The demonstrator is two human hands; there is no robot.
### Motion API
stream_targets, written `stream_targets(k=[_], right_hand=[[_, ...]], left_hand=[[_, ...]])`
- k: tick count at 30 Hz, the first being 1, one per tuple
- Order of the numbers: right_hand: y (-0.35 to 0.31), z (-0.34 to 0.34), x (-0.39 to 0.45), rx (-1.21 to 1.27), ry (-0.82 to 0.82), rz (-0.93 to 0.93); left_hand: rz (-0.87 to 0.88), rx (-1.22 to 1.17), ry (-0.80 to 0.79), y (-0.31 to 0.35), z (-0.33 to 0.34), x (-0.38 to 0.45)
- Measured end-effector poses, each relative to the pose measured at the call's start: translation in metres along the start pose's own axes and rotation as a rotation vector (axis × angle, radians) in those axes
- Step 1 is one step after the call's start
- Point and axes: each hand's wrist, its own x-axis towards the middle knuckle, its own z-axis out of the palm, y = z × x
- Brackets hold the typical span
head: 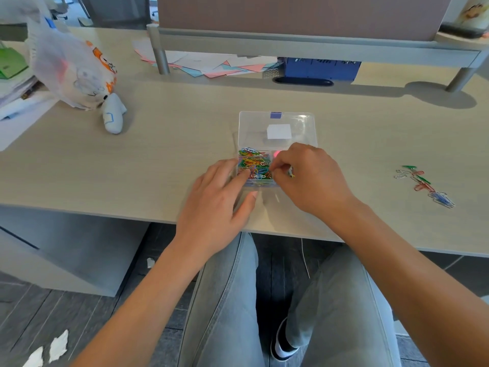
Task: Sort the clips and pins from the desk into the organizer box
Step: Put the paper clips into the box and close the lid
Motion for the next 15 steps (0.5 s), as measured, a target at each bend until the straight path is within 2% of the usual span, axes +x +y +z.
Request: stream_targets(k=[4, 9, 15], right_hand=[[0.006, -0.001, -0.005, 0.030, 0.054, 0.008], [0.030, -0.009, -0.022, 0.026, 0.198, 0.188], [0.040, -0.008, -0.039, 0.042, 0.116, 0.339]], left_hand=[[-0.029, 0.028, -0.066, 0.002, -0.003, 0.001], [-0.131, -0.042, -0.143, 0.001, -0.002, 0.007], [-0.203, -0.054, -0.118, -0.001, 0.008, 0.025]])
